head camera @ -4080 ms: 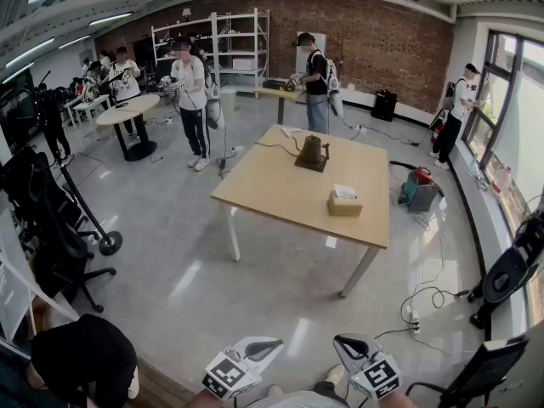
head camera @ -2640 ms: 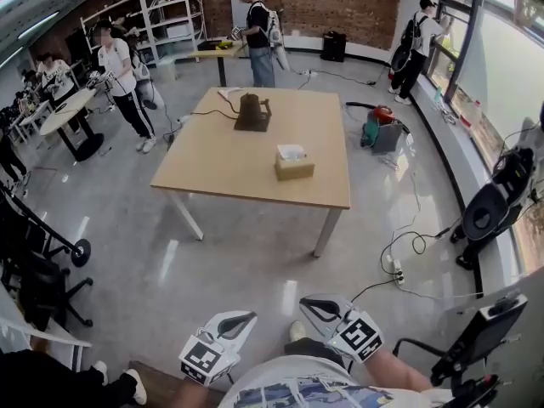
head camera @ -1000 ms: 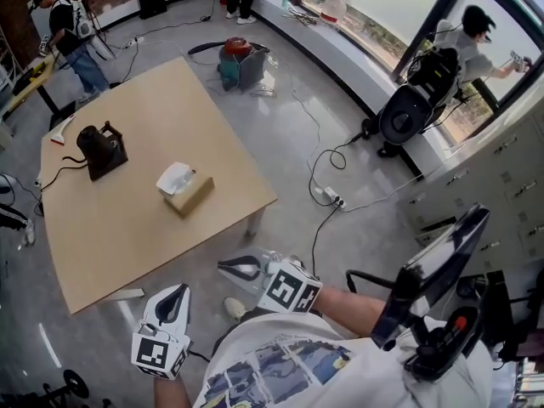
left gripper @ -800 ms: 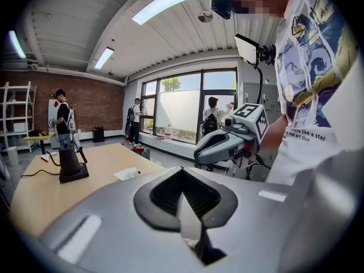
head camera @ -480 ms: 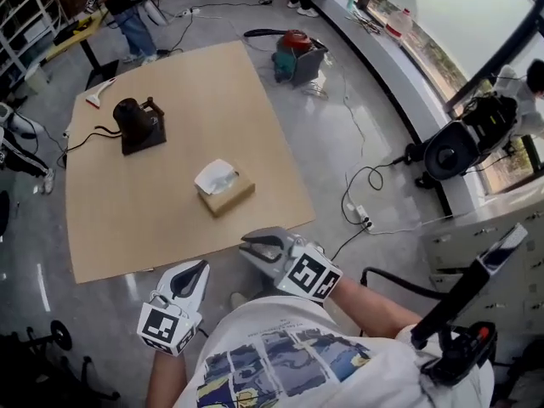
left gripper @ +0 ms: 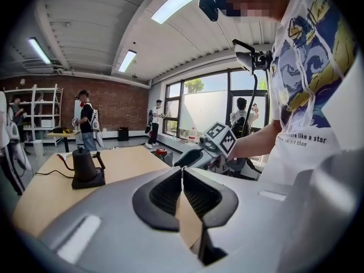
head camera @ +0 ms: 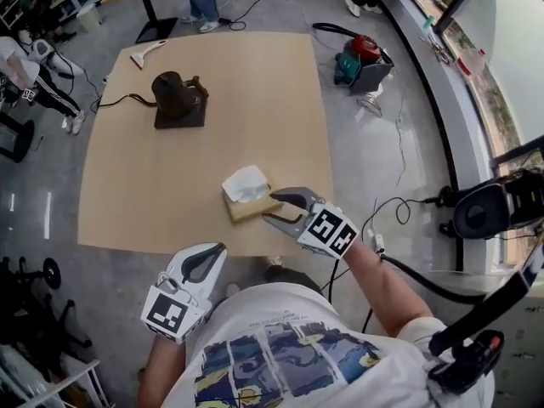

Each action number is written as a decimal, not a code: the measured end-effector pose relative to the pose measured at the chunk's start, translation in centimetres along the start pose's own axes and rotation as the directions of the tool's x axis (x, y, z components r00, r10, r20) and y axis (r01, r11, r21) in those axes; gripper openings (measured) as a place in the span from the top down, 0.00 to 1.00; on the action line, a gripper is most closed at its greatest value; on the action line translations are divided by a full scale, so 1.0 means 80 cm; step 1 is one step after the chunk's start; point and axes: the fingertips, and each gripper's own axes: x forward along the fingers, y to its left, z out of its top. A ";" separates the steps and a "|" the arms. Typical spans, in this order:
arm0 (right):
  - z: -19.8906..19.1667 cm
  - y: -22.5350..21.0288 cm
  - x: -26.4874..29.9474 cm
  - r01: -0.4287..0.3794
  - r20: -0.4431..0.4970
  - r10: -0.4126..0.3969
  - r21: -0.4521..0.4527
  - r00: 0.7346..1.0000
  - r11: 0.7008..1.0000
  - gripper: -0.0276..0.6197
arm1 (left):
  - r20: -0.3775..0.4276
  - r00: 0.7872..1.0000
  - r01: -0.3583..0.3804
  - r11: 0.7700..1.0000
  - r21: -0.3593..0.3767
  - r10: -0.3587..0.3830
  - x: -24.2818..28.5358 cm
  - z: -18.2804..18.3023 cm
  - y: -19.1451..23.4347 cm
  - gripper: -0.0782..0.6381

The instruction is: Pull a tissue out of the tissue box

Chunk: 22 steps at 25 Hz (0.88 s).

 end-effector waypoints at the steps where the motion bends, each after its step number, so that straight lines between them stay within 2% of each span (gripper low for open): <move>1: -0.004 -0.014 0.008 -0.020 -0.012 0.020 0.000 1.000 1.000 0.69 | -0.001 1.000 -0.018 1.000 -0.011 0.018 0.001 0.000 0.004 0.87; 7: -0.036 -0.090 0.062 -0.145 -0.079 0.148 0.044 0.986 0.988 0.61 | -0.035 0.990 -0.136 0.989 -0.052 0.134 0.001 -0.008 0.022 0.85; 10: -0.057 -0.113 0.091 -0.213 -0.110 0.225 0.106 0.968 0.971 0.59 | -0.059 0.980 -0.196 0.978 -0.069 0.192 -0.002 -0.014 0.029 0.85; 15: -0.083 -0.141 0.129 -0.296 -0.147 0.329 0.209 0.933 0.932 0.57 | -0.078 0.966 -0.252 0.964 -0.090 0.245 -0.003 -0.017 0.035 0.85; 19: -0.095 -0.152 0.154 -0.362 -0.149 0.419 0.304 0.896 0.881 0.56 | -0.110 0.958 -0.275 0.955 -0.110 0.264 0.000 -0.023 0.036 0.85; 22: -0.108 -0.156 0.169 -0.413 -0.137 0.500 0.402 0.855 0.817 0.56 | -0.124 0.955 -0.285 0.950 -0.125 0.270 0.003 -0.025 0.037 0.85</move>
